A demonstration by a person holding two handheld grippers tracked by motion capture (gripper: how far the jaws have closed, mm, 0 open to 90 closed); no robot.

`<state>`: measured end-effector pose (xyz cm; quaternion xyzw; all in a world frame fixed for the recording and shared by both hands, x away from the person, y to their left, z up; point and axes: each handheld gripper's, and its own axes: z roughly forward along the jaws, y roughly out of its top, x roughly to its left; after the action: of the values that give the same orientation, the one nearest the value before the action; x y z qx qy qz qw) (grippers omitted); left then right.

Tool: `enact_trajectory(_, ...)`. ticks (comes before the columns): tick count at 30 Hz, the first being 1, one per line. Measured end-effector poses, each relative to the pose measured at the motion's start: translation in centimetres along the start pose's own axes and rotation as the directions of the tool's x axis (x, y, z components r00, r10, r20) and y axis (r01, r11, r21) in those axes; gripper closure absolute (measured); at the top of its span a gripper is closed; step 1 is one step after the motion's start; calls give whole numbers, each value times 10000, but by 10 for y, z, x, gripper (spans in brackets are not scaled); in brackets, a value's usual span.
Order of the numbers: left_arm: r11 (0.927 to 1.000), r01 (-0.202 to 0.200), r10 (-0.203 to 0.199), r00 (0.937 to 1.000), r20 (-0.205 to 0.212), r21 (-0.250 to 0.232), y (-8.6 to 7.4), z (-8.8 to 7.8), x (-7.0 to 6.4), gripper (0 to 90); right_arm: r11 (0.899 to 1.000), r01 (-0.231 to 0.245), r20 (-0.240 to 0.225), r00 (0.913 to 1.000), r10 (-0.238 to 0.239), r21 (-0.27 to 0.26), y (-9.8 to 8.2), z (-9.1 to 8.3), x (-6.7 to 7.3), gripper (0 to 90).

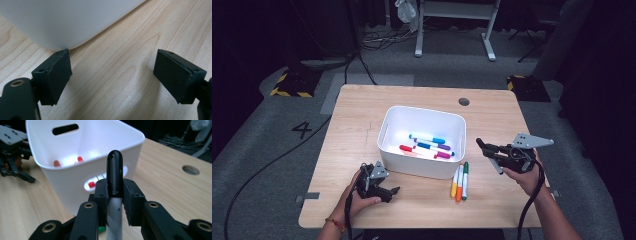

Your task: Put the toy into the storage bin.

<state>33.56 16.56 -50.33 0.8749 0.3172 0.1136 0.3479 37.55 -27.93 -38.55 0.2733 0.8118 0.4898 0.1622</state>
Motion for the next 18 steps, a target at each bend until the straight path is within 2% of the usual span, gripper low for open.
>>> enact_trajectory(4, 10000, 9, -9, 10000, 12, 3, 0, 0, 0, 149, 9994, 345, -341, 9988, -346, -50, 22, 1, 8, 750)
enact_trajectory(12, 10000, 2, -2, 10000, 10, 7, 0, 0, 0, 149, 9942, 1077, -642, 9921, -1080, -76, 62, 6, 24, 750)
enact_trajectory(18, 10000, 1, -1, 10000, 10, 8, 0, 0, 0, 149, 9909, 1346, -874, 9870, -1345, -52, 88, 13, 32, 749)
